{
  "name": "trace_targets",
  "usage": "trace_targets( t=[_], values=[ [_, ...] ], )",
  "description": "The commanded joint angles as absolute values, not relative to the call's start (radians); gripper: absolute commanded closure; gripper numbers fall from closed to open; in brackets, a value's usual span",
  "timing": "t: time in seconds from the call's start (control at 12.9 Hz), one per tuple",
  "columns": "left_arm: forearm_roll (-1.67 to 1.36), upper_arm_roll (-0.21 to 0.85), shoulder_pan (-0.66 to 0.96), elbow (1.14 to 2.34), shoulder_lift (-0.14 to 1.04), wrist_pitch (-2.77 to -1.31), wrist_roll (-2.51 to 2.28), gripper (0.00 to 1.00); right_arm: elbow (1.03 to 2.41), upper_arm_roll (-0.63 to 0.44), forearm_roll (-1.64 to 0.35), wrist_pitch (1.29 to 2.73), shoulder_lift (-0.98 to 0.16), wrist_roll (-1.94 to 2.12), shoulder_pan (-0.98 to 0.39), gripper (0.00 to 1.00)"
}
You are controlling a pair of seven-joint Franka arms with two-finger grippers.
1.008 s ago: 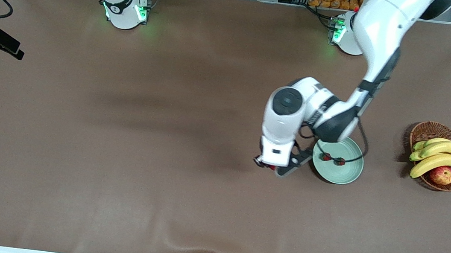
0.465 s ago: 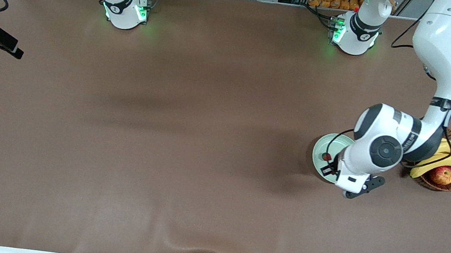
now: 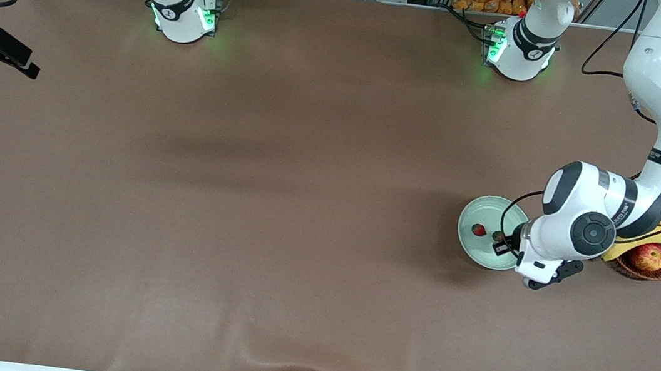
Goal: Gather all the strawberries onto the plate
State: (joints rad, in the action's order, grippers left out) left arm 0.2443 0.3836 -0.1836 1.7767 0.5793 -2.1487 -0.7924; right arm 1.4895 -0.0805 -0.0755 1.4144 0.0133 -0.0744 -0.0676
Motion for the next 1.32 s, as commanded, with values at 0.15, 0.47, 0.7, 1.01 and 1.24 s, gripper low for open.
trace_targets(
  t=[0.15,0.47,0.7,1.01,1.24],
  values=[
    [0.239,0.391,-0.189,1.781,0.606,-2.21,-0.785,0.18,1.479,-0.083,-0.069,1.394,0.002,-0.08,-0.089,0.0],
    [0.239,0.393,-0.187,1.764,0.502,-2.159,-0.785,0.0,1.479,-0.083,-0.071,1.394,-0.002,-0.08,-0.098,0.0],
    [0.239,0.393,-0.187,1.676,0.398,-2.025,-0.778,0.0,1.48,-0.084,-0.071,1.393,-0.003,-0.08,-0.101,0.0],
    [0.224,0.388,-0.192,1.505,0.313,-1.788,-0.62,0.0,1.483,-0.083,-0.071,1.394,-0.003,-0.08,-0.101,0.0],
    [0.212,0.393,-0.209,1.489,0.22,-1.72,-0.514,0.0,1.483,-0.083,-0.071,1.393,-0.005,-0.08,-0.103,0.0]
  ],
)
